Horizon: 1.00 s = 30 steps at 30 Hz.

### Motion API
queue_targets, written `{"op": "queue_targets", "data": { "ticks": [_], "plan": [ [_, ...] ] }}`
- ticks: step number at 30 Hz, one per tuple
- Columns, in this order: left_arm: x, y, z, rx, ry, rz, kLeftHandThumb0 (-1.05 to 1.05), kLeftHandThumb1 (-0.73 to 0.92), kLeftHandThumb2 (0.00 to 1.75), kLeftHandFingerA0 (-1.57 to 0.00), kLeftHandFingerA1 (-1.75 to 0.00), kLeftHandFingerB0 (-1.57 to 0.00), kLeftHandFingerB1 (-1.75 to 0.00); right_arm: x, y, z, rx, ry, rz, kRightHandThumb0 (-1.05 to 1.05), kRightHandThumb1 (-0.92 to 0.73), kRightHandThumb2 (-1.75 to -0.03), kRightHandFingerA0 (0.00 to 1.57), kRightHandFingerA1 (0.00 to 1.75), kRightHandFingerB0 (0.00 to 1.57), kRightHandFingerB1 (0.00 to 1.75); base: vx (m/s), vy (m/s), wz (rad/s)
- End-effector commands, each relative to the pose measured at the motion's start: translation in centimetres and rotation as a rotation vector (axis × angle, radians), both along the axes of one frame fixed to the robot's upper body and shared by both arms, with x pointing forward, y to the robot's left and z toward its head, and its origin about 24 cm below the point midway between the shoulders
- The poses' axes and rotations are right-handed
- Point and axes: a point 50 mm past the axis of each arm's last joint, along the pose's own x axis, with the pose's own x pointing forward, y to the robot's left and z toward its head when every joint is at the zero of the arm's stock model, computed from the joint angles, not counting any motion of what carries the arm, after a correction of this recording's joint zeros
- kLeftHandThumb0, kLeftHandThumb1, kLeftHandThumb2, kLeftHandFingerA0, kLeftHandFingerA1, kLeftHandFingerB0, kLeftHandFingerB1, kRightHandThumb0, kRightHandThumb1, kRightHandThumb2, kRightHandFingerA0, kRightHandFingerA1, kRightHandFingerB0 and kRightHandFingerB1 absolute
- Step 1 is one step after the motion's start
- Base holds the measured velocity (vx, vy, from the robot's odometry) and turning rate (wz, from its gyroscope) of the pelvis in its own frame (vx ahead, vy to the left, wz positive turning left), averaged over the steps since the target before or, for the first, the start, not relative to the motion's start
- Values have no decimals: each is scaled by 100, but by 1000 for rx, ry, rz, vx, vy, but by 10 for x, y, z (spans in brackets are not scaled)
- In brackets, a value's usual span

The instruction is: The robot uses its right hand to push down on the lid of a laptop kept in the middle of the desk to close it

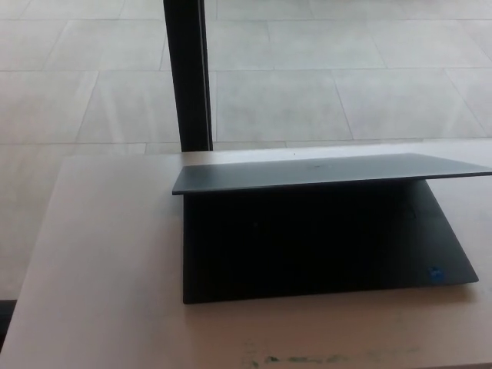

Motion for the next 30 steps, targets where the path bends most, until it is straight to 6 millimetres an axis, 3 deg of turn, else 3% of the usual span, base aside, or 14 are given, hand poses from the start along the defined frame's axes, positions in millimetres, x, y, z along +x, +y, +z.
{"op": "queue_targets", "data": {
  "ticks": [1, 4, 5, 6, 17, 18, 19, 20, 25, 26, 27, 28, 29, 30],
  "plan": [
    [-5, 0, -1, -74, -1, -8, -100, 91, 67, -36, -58, -29, -51, 39, 88, 47, -406, 59, 278, -87, -91, -69, 28, 39, 24, 29, 0, 0, 0],
    [-1, 0, 0, -70, 2, -8, -99, 92, 67, -38, -58, -28, -50, 48, 114, 42, -595, 152, 332, -90, -92, -72, 21, 41, 17, 32, 0, 0, 0],
    [-1, 1, 0, -68, 4, -11, -104, 73, 91, -35, -60, -24, -53, 48, 122, 41, -623, 165, 349, -88, -92, -71, 21, 40, 17, 32, 0, 0, 0],
    [-1, -1, 1, -65, 1, -12, -100, 92, 68, -36, -59, -29, -52, 49, 131, 40, -667, 160, 368, -86, -92, -71, 22, 42, 19, 31, 0, 0, 0],
    [-1, -2, 3, -69, -4, -9, -97, 91, 67, -39, -57, -29, -49, 80, 181, 4, -995, 298, 485, -85, -88, -67, 28, 42, 30, 31, 0, 0, 0],
    [-1, -2, 3, -63, 3, -11, -94, 68, 112, -35, -62, -27, -58, 83, 187, -8, -1040, 353, 516, -88, -92, -73, 14, 47, 16, 32, 0, 0, 0],
    [-1, -2, 2, -60, 6, -12, -94, 68, 112, -35, -62, -27, -58, 84, 189, -12, -1053, 369, 525, -88, -92, -73, 14, 47, 16, 32, 0, 0, 0],
    [-1, -2, 2, -61, 5, -12, -99, 91, 68, -40, -59, -29, -51, 85, 191, -17, -1068, 384, 538, -86, -92, -73, 15, 46, 16, 30, 0, 0, 0],
    [0, -2, 1, -54, 6, -15, -94, 68, 113, -35, -61, -28, -57, 87, 202, -45, -1160, 485, 597, -87, -92, -73, 15, 47, 17, 30, 0, 0, 0],
    [1, -3, 1, -59, 4, -18, -95, 68, 113, -35, -62, -27, -58, 88, 204, -51, -1173, 492, 602, -87, -92, -71, 17, 48, 19, 30, 0, 0, 0],
    [1, -3, 1, -56, 5, -22, -100, 92, 67, -40, -57, -30, -50, 89, 206, -56, -1190, 499, 606, -87, -92, -71, 18, 50, 21, 31, 0, 0, 0],
    [2, -1, 0, -60, 5, -19, -96, 67, 112, -36, -61, -28, -57, 89, 209, -66, -1221, 519, 614, -87, -92, -70, 18, 51, 22, 33, 0, 0, 0],
    [2, 0, -1, -62, 5, -18, -99, 90, 67, -41, -58, -31, -50, 89, 210, -73, -1238, 531, 619, -86, -91, -69, 19, 51, 24, 32, 0, 0, 0],
    [2, 0, -1, -66, 3, -21, -97, 91, 67, -39, -59, -30, -51, 87, 210, -79, -1265, 543, 622, -85, -92, -69, 19, 52, 23, 32, 0, 0, 0]
  ]
}}
